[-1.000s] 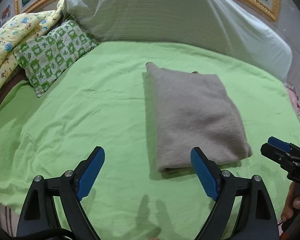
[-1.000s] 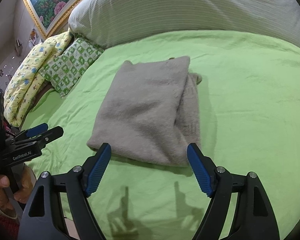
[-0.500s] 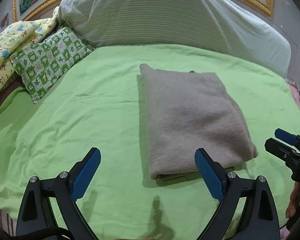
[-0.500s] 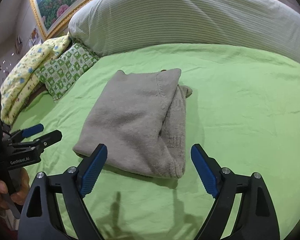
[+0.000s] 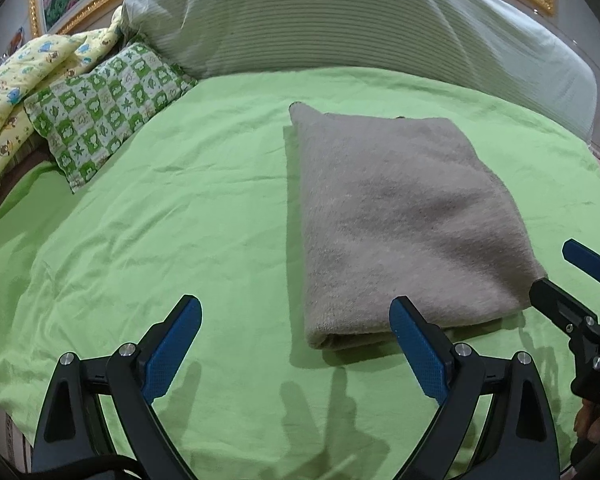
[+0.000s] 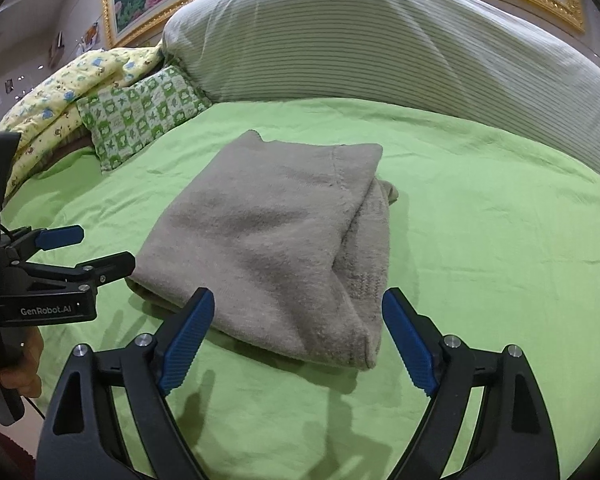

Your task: Fold small clothes

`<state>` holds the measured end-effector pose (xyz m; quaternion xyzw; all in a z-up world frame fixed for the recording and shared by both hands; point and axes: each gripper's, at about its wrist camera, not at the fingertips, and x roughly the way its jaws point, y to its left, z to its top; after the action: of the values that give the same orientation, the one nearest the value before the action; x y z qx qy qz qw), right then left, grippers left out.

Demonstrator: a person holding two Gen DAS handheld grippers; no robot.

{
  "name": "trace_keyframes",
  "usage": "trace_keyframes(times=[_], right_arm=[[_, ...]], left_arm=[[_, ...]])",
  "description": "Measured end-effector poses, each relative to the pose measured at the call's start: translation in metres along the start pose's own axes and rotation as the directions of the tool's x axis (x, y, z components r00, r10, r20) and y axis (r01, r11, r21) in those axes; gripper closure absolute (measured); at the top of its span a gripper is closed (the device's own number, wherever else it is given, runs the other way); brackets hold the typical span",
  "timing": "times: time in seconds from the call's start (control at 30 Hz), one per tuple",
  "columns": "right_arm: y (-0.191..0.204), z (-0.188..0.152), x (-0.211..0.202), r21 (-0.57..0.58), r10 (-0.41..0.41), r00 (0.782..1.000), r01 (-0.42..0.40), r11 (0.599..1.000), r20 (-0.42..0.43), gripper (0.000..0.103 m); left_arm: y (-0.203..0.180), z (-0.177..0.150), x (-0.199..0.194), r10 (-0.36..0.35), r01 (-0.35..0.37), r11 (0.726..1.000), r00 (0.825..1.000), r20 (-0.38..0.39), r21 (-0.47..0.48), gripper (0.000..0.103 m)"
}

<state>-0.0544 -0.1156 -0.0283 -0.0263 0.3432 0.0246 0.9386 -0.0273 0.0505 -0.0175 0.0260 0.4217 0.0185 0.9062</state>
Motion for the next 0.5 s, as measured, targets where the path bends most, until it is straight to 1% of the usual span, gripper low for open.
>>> trace_keyframes(times=[0.13,0.5], right_arm=[[0.0025,-0.0037,0.0045,0.001,0.002,1.0,-0.002,1.0,-0.009,0.017],[0.0083,-0.0053,0.0074,-0.004,0.002,1.0,-0.002,1.0,-0.013,0.017]], left_arm=[[0.0037,-0.0012,0.0041,0.0,-0.001,1.0,1.0,-0.015,-0.008,0.008],[0.0025,-0.0023,0.0032,-0.004,0.004,1.0,1.0,-0.018,-0.01,0.008]])
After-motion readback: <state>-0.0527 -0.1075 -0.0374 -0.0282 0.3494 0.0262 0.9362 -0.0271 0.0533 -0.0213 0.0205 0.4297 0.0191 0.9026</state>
